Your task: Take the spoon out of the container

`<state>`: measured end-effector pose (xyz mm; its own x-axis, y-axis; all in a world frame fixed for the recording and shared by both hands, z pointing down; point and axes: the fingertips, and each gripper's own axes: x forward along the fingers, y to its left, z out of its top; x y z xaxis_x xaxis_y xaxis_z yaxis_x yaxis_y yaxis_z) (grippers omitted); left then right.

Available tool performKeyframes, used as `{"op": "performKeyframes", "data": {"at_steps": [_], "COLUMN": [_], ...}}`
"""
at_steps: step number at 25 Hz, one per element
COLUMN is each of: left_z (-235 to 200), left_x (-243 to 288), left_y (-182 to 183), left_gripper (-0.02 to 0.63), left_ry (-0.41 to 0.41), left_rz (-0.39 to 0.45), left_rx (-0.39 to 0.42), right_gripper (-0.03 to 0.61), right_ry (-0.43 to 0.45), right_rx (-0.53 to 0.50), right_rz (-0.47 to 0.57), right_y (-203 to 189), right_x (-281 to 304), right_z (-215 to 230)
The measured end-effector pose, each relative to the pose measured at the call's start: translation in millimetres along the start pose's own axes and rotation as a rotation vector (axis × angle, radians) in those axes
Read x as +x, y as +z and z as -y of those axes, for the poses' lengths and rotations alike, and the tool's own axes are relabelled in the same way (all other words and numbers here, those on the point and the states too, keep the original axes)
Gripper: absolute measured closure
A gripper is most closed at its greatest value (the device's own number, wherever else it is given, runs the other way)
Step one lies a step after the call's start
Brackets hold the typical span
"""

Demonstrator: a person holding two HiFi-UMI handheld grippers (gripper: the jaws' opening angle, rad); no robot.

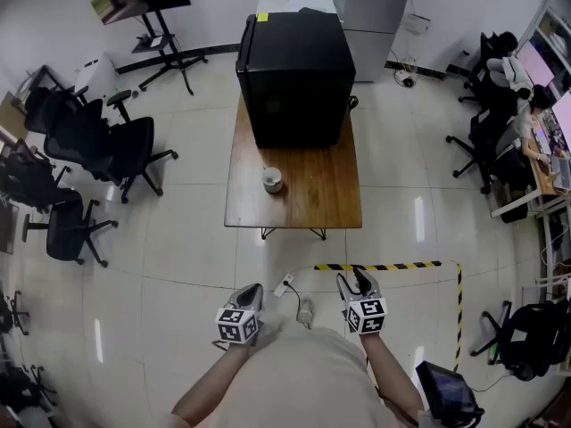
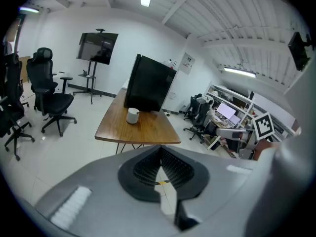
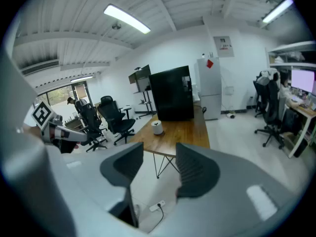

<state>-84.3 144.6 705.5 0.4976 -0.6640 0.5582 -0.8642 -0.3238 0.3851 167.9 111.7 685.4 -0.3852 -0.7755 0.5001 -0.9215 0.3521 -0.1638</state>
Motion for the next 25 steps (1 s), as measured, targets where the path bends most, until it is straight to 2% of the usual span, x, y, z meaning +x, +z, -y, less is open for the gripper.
{"op": "performKeyframes", "data": {"at_steps": [4,7,13,19,25], "left_z": [15,13,12,19,11], "left_x": [-7,-10,-12,-11,-1], "left_y": [27,38,32,10,19], "left_gripper": [0.626,0.626,0.626,0.624,0.624], "left_ry": [-0.026,-0.024,0.024,0.07,0.081], "left_rz": [0.034,0.052,0.064,0.05,0.037], "left_rx": [0.067,0.125,0.098,0.006,0.009], "right_gripper": [0.373,0.388,0.388,0.394,0.399], "right_ry": [-0.008,0.014,0.034,0.07,0.059], "right_rx": [0.028,0.0,0.005,0.026,0.062], "right_rz": [0.02,0.044,0.072,0.055,0.019], "right_y": [11,19,23,8,-7], "right_x": [-16,-18,-18,-16,-4], "right_z": [-3,-11,-1,8,23]}}
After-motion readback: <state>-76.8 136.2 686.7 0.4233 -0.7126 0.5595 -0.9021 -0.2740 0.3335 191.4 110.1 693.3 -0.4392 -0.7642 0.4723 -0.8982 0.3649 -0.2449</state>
